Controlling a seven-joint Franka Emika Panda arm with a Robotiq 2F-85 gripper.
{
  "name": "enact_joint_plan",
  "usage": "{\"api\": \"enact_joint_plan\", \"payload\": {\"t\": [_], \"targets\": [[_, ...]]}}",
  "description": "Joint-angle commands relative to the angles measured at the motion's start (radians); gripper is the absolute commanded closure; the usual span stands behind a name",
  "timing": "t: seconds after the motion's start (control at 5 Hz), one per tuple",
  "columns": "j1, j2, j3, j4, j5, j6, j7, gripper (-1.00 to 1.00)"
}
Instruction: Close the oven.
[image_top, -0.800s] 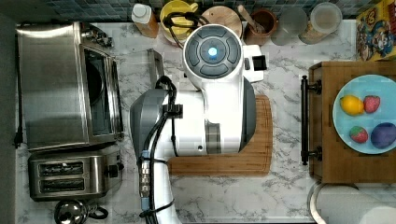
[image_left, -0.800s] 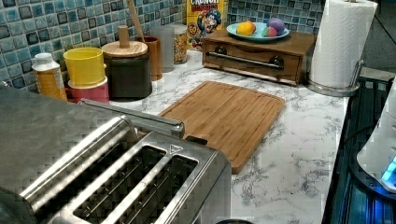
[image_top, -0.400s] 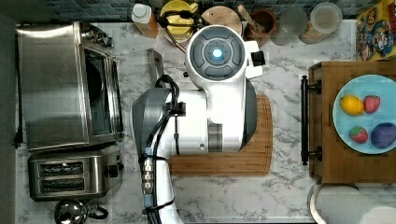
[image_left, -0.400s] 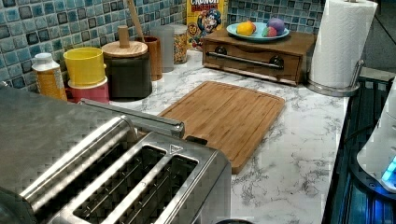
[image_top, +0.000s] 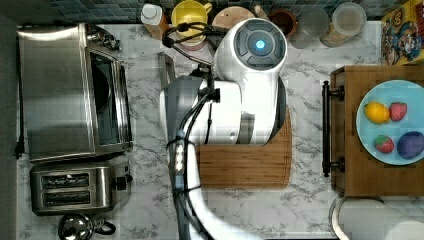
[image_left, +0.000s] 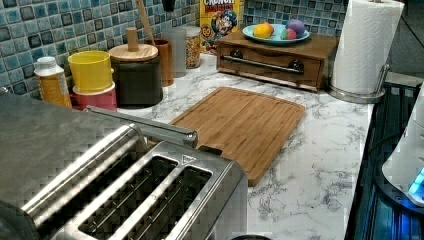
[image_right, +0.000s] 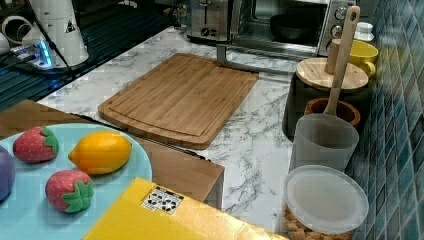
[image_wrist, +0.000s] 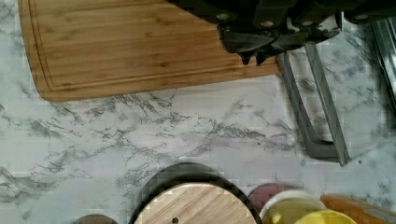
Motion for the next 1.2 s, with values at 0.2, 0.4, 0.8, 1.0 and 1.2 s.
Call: {"api": "enact_joint_plan", "payload": {"t": [0.2,0.4,0.8,1.0,1.2], "targets": [[-0.112,0.189,0.004,0.075,0.298,-0.110,-0.385,1.00],[-0.126,0.168,0.033,0.002,0.369,-0.075,-0.511,1.00],[-0.149,0.122,0.103,-0.171,0.614,0.104,-0.740,1.00],[-0.158,0.146,0.141,-0.210,0.701,0.201,-0.819,1.00],[-0.144,0.170,0.167,-0.270,0.830,0.361,-0.926,1.00]]}}
